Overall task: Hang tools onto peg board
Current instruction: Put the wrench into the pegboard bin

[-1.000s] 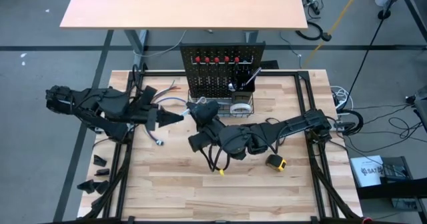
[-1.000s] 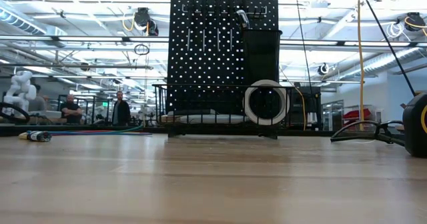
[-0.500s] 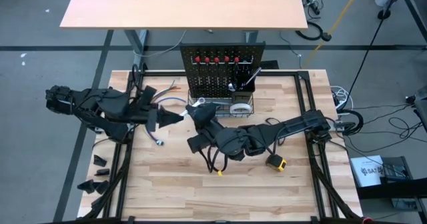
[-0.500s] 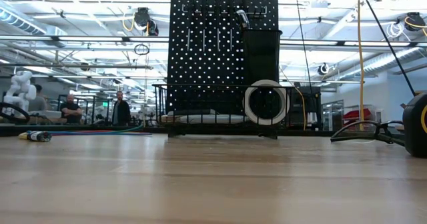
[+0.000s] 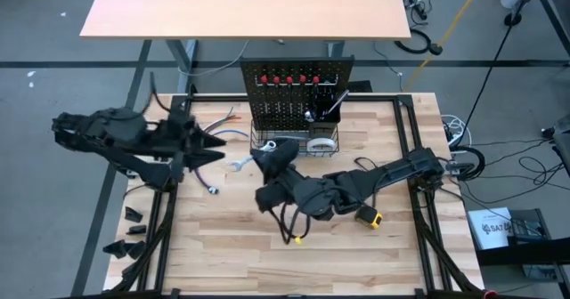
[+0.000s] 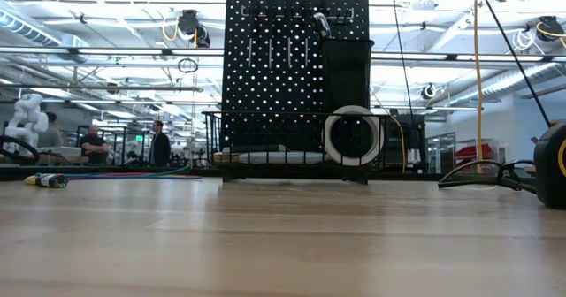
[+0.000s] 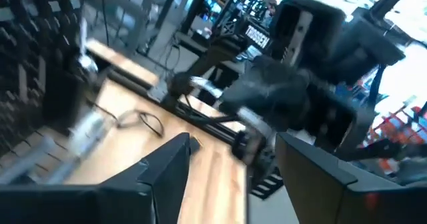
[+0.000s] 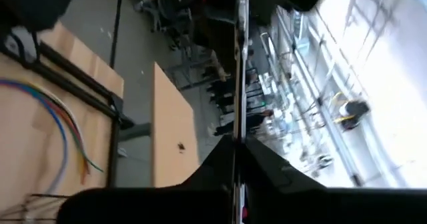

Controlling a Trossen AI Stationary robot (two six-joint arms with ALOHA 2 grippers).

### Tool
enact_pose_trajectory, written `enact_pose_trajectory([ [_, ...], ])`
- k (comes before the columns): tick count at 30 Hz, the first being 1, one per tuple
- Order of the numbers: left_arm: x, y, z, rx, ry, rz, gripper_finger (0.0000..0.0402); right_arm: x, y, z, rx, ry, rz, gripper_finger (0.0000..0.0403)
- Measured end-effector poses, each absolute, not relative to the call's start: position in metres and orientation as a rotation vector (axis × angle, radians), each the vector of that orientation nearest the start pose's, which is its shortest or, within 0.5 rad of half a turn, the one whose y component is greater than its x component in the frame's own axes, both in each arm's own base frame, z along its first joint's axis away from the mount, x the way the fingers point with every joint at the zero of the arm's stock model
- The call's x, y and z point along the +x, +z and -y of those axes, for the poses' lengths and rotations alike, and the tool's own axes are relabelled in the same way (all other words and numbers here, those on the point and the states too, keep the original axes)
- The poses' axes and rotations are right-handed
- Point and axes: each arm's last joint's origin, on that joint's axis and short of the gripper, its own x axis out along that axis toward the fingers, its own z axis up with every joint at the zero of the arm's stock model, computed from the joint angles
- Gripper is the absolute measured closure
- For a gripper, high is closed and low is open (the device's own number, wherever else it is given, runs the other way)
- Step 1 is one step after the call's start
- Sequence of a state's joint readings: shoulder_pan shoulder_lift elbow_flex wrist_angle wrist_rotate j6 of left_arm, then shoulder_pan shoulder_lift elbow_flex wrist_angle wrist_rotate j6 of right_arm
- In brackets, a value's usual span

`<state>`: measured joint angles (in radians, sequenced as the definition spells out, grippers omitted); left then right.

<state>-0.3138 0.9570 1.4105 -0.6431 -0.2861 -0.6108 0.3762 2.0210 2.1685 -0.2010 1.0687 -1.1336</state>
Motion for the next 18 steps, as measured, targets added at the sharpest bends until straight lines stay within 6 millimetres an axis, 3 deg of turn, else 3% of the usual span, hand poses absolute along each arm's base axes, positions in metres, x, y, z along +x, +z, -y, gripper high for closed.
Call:
enact_pose_trajectory([
  [5, 0.131, 0.469, 0.034, -0.39, 0.013, -0.131, 0.0177, 0.393, 0.455, -0.127, -0.863, -0.546, -0.392, 0.0396],
  [10, 0.121, 0.472, 0.029, -0.249, 0.036, -0.099, 0.0177, 0.346, 0.483, -0.091, -0.46, -0.373, -0.37, 0.0396],
  [18, 0.116, 0.46, 0.026, -0.112, 0.112, -0.146, 0.0176, 0.286, 0.499, -0.067, -0.313, -0.353, -0.354, 0.0396],
])
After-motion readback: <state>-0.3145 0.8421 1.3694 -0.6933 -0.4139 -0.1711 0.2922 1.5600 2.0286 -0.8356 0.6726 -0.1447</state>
